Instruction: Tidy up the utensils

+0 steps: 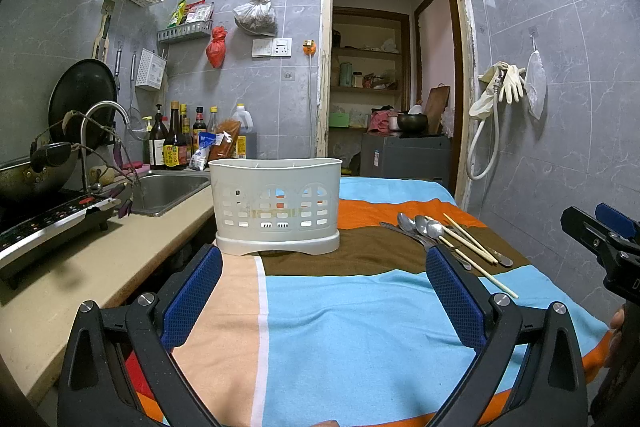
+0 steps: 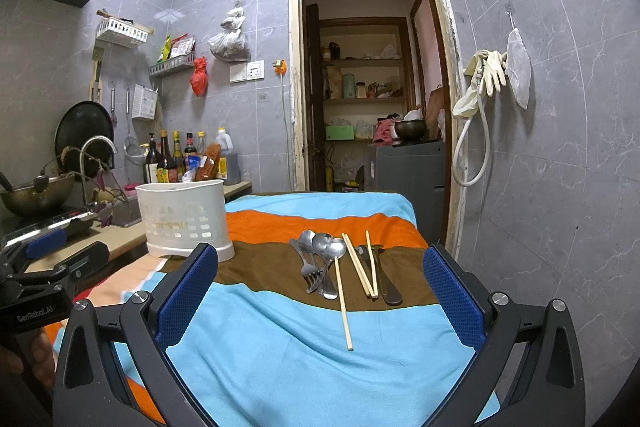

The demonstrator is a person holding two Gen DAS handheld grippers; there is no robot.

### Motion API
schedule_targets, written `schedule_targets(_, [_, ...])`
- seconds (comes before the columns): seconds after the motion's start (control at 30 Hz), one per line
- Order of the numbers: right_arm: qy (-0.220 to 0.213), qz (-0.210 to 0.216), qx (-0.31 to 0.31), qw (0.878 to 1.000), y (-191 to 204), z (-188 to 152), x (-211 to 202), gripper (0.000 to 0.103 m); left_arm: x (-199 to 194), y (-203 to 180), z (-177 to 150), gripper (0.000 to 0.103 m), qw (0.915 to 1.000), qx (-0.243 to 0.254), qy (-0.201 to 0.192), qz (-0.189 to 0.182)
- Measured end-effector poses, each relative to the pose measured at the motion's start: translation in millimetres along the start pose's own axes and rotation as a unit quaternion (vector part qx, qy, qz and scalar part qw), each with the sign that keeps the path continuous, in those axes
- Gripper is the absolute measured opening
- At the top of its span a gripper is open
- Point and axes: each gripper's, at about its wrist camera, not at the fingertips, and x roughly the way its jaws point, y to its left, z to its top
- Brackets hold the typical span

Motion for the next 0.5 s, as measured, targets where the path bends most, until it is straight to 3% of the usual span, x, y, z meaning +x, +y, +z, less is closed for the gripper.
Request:
schedule_targets(0.23, [0.001,-0.001,0.000,1.000,-2,0,2,0.103,0,0,0,0.100,1.0000,0.000,0.000,0.001])
schedule_targets(0.5, [0.000,0.007,0.011,1.000,-2,0,4,0.103,19,2,0,0.100,0.9992,0.026,-0.006,0.030])
